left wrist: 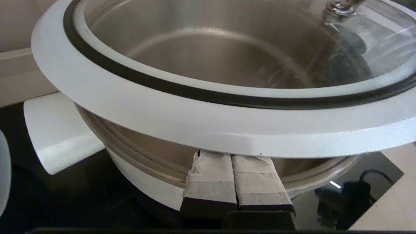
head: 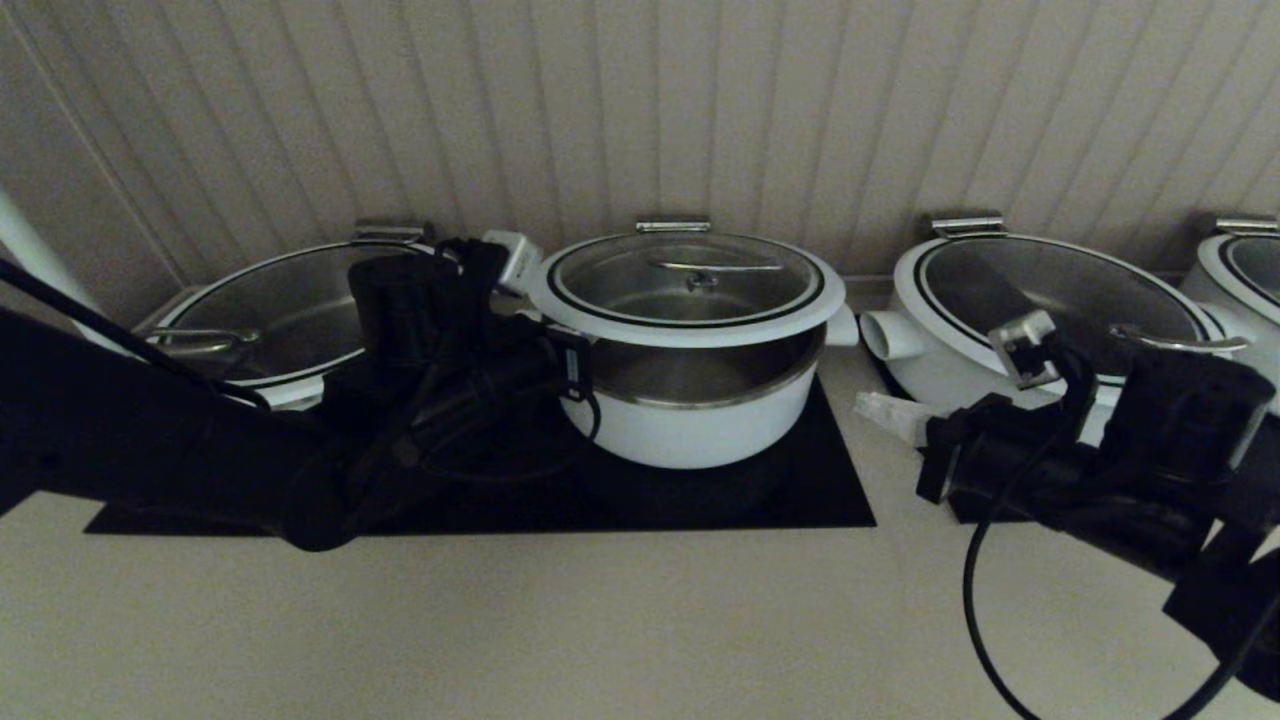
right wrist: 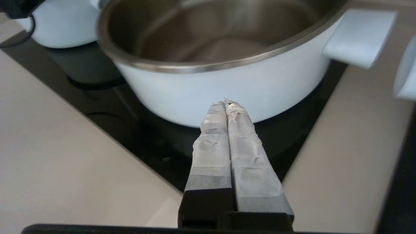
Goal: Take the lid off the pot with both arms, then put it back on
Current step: Hold the pot lid with the left arm, then open the pot lid completely
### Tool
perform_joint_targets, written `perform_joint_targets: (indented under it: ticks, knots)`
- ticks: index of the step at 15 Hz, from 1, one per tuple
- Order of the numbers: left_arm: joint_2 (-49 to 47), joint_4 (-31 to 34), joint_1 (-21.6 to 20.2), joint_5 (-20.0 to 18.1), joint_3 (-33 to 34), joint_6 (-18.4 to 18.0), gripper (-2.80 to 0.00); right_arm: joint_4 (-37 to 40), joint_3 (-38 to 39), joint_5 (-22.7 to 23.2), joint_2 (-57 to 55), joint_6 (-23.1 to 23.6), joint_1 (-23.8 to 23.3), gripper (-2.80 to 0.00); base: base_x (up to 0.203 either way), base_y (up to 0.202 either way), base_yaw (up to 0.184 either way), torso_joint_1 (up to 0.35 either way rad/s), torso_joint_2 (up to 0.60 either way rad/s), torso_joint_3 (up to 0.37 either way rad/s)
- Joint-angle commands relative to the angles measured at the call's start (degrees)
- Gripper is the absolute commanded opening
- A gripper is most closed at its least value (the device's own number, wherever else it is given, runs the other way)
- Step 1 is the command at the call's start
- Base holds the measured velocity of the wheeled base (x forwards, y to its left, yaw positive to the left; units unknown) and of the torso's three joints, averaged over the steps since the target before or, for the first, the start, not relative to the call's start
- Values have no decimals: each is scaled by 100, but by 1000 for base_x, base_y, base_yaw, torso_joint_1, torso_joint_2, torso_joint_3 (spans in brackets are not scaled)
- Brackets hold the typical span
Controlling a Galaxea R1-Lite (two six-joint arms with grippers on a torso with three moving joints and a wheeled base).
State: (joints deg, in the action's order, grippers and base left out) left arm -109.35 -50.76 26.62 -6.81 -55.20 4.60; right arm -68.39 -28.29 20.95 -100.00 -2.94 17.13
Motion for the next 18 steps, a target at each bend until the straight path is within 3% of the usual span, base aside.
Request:
perform_joint_targets:
  ticks: [1,6,18]
  knots:
    - [-117,-21,1,-5,-91,14,-280,-43,-276,72,-193,28,-126,-280,0,0,0,0,0,0]
    - [-244,-13,1,-14,-403,15,-280,-42,-765,119,-370,38,-114,-280,0,0,0,0,0,0]
    - [-279,-13,-6,-14,-413,8,-280,-482,-1715,88,-960,56,-105,-280,0,0,0,0,0,0]
